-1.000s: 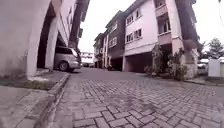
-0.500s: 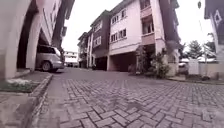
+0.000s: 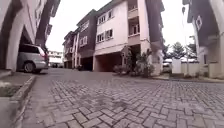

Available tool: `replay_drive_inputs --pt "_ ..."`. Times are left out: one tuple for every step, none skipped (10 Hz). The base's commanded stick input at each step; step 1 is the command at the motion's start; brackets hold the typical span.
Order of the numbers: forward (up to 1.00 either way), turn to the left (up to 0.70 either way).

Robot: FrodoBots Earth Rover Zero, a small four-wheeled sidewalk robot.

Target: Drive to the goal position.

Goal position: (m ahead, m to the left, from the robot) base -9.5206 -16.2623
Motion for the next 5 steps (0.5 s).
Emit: replay_drive_inputs --pt "0.00 -0.70" --pt "0.00 -0.70" --pt "0.00 -0.70" --pt "0.00 -0.70" --pt "0.00 -0.70"
